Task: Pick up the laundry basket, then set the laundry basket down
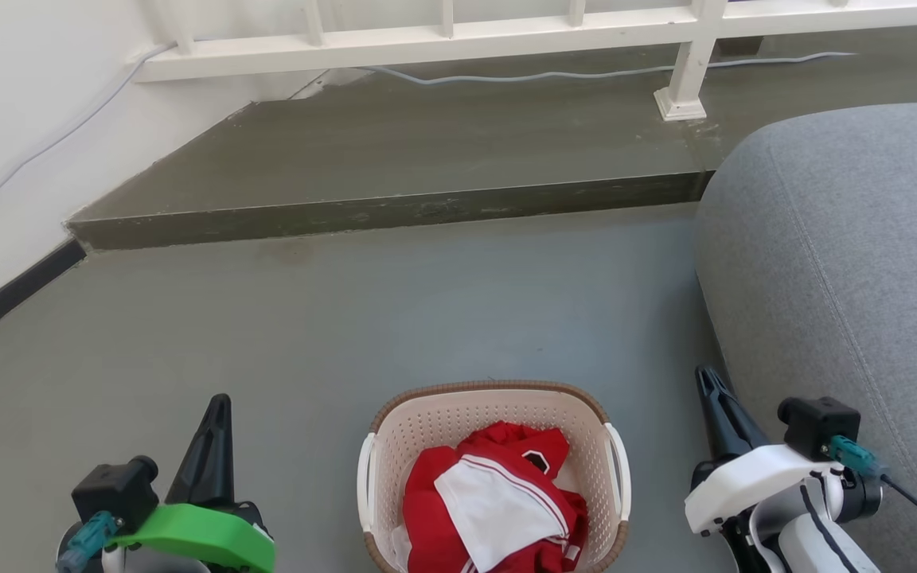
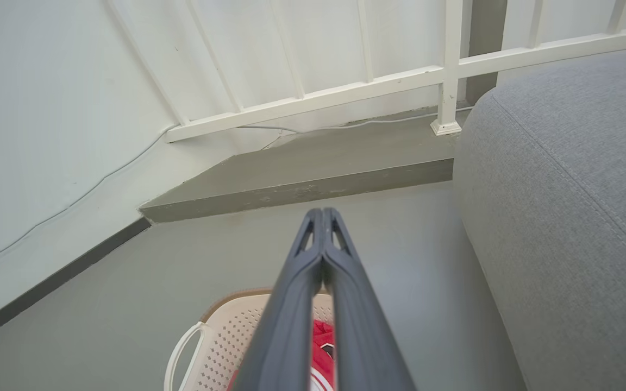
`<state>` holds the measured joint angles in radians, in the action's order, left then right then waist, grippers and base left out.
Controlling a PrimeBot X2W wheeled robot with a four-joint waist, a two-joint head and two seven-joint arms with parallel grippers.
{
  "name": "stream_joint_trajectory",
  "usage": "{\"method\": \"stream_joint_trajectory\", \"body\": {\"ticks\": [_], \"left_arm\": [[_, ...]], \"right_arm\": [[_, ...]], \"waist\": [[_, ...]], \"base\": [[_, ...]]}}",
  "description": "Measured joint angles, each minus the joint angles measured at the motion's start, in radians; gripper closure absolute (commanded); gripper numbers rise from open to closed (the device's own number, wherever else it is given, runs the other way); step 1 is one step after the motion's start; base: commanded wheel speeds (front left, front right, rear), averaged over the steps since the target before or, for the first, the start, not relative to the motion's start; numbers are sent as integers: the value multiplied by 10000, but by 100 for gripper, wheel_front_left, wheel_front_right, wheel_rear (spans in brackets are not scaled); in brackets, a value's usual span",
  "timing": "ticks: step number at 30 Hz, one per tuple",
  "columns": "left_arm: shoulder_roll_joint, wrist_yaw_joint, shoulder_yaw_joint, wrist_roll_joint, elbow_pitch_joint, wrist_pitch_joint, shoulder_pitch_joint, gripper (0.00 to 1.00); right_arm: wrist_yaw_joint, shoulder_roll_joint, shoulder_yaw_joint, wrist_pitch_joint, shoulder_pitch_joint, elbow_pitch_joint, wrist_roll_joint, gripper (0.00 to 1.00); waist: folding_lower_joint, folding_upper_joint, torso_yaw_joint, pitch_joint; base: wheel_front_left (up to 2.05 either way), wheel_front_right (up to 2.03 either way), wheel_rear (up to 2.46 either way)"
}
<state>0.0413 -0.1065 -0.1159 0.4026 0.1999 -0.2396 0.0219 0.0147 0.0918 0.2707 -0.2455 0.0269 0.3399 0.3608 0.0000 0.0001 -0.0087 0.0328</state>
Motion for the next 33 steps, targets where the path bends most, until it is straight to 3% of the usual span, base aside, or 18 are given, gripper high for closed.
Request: {"method": "stream_joint_trajectory", "body": {"ticks": [33], "left_arm": [[-2,-2,545,4017,188,1112,-22,100]], "right_arm": [[-410,-205,-1225,1091,15,-215,4203,100]], "waist": [[0,0,31,-99]], "base": [[0,0,0]]}}
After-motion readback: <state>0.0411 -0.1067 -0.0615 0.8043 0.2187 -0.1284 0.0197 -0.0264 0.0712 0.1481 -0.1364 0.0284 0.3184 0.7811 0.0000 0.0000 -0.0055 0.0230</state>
